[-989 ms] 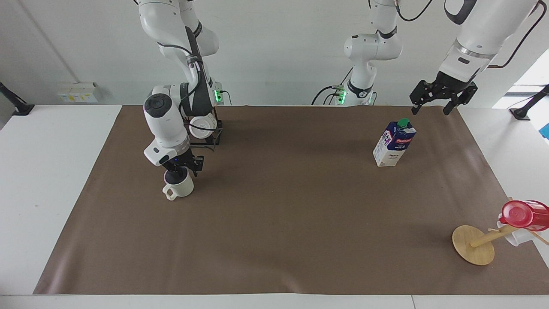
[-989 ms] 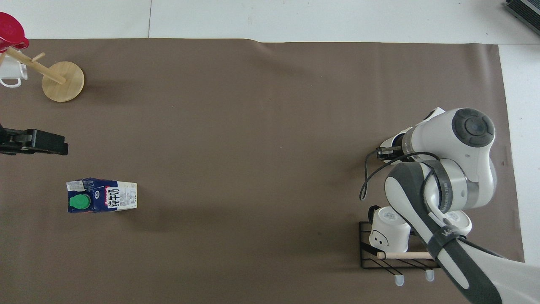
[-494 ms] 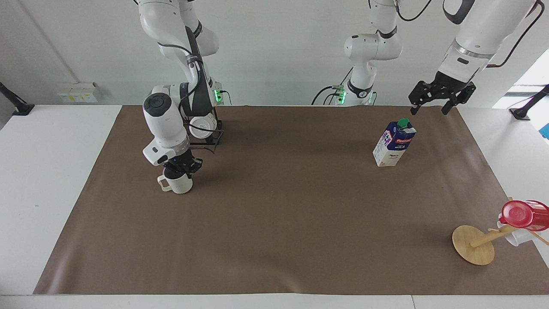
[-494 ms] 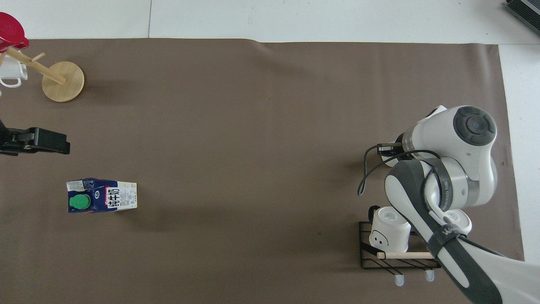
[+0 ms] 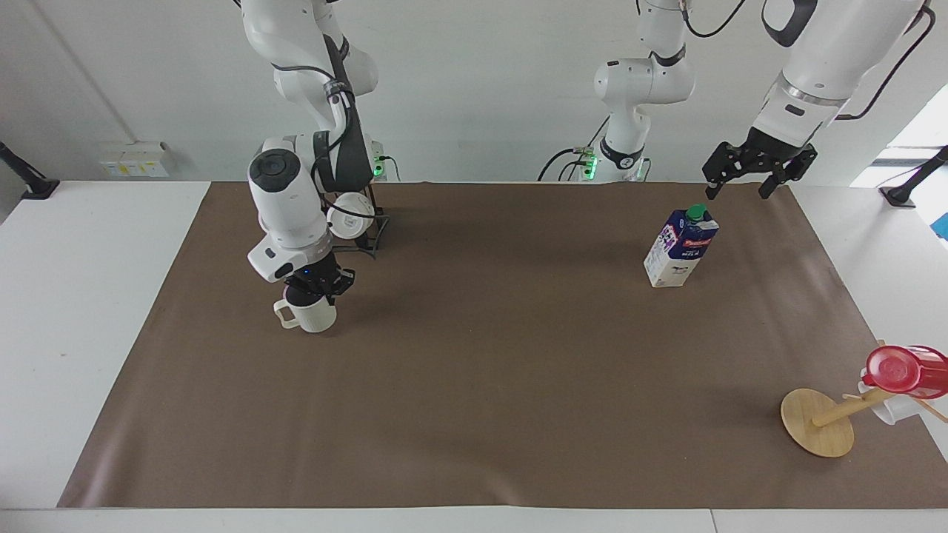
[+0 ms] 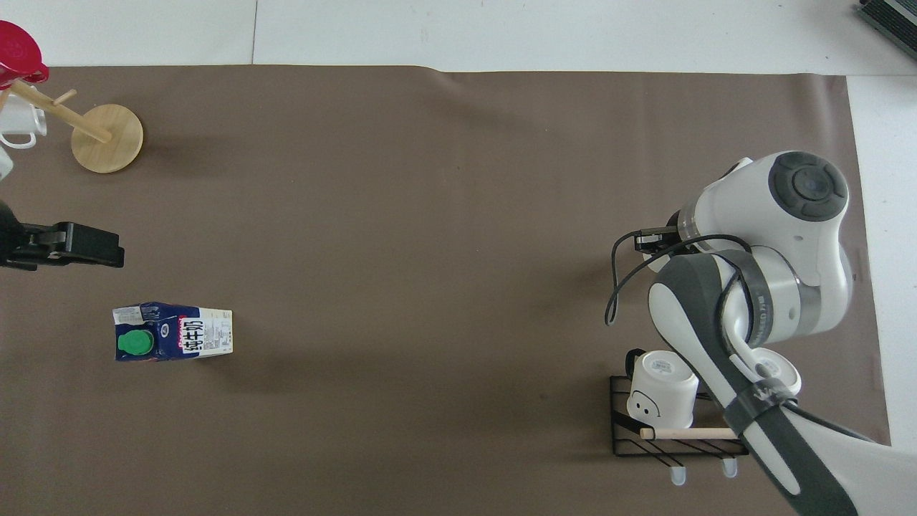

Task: Place cup and milk on table
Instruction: 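Lift the mug with the right gripper while the left gripper reaches the carton, then grasp the milk carton with the left gripper while the right gripper carries the mug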

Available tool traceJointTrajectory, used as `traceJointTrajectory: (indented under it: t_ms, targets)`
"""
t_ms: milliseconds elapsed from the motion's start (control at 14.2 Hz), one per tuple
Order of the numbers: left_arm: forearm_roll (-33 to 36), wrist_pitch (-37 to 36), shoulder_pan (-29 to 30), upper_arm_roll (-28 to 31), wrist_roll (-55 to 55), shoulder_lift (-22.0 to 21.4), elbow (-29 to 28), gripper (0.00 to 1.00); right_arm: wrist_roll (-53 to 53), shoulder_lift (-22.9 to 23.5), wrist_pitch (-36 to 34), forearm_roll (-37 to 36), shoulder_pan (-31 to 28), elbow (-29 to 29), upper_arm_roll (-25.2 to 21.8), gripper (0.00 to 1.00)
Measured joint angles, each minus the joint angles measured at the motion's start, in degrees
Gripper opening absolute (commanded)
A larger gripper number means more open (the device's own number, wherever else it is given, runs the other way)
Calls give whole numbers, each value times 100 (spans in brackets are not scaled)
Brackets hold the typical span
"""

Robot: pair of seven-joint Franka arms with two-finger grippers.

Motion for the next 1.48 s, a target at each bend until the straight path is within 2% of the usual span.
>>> traceJointTrajectory:
  t_ms: [353,636,1130,1271,1483]
  targets:
    - [-1,45,0,0,0,-27,-199,100,93,6,-220,1,774,250,19,0]
    - [-1,540,0,-6,12,-286,-868,100,805,77,-295,4,1181,522,25,0]
    - [-1,919,1,7,261,-831,-1758,100,2029,834,-324,6,1927,1123,127,0]
    - [-1,999,1,7,288,-989,-1989,100,2139,1088,-287,6,2080,1323,158,0]
    - [-1,1248,2,8,299,-1177,-2370,100,2139,1183,-271,6,2121,1399,323,0]
